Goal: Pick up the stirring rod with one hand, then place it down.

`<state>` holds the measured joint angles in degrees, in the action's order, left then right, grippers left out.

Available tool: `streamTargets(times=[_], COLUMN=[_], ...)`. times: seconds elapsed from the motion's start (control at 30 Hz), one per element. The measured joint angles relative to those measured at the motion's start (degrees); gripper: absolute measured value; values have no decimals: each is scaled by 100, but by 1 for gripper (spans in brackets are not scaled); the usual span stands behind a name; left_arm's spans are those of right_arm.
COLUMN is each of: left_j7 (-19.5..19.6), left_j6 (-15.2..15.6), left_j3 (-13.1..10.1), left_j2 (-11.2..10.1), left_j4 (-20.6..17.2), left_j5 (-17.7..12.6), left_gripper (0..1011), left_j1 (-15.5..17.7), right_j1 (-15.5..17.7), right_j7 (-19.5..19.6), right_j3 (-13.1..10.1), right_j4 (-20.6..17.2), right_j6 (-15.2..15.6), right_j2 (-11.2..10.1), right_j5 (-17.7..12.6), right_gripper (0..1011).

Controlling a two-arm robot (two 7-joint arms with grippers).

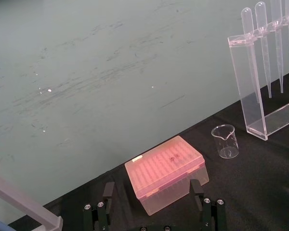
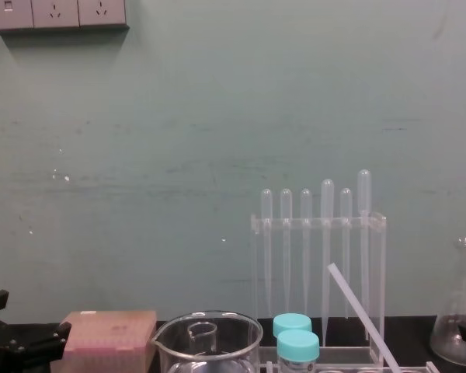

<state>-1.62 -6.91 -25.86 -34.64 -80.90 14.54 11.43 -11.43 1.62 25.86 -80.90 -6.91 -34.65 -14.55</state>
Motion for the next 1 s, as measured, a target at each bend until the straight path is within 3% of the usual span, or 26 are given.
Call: streamTargets(times=[1.0], left_j7=[0], left_j6=[0], left_j3=[0], left_j2=[0], left_j4=[0], left_j5=[0], left_gripper=[1000], left_j1=[0], right_j1=[0], right_j7=[0], right_j3=[0], right_j4=[0], right_j6=[0], right_j2=[0], right_j5=[0], right_gripper=[1003])
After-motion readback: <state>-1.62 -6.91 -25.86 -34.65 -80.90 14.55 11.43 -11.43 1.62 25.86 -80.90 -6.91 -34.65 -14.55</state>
